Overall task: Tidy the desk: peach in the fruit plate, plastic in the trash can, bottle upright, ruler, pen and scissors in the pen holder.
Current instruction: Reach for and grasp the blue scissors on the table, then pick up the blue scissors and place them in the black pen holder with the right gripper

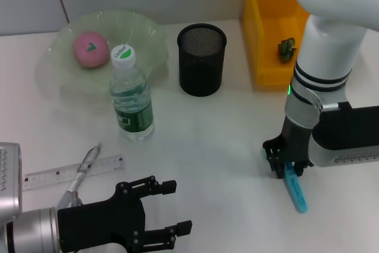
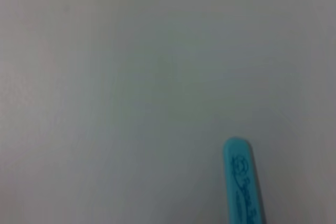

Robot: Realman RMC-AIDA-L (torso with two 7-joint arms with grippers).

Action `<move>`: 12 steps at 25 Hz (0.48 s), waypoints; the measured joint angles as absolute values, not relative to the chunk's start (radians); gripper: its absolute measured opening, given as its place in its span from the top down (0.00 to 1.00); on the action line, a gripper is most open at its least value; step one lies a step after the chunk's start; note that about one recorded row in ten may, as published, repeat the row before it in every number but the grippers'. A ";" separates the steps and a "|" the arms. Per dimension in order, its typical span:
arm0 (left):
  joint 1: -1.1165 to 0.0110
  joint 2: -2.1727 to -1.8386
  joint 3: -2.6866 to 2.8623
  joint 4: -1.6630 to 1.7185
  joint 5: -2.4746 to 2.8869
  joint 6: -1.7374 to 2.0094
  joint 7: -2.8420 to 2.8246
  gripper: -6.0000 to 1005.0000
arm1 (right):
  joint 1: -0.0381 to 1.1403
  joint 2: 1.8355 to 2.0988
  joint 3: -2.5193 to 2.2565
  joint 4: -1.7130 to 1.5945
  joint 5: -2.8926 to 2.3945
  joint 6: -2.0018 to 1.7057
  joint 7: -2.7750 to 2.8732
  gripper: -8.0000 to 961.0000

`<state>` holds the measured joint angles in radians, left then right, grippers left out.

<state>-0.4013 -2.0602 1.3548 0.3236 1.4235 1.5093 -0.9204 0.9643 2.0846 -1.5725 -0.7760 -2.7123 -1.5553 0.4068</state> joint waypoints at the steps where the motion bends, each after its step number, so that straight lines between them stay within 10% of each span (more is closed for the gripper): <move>1: -0.402 -2.060 1.355 0.324 1.423 1.509 -0.920 0.22 | 0.965 2.085 -1.573 -0.776 -2.713 -1.552 0.407 0.64; 12: -0.404 -2.055 1.354 0.324 1.423 1.515 -0.920 0.22 | 0.951 2.087 -1.550 -0.818 -2.707 -1.556 0.427 0.75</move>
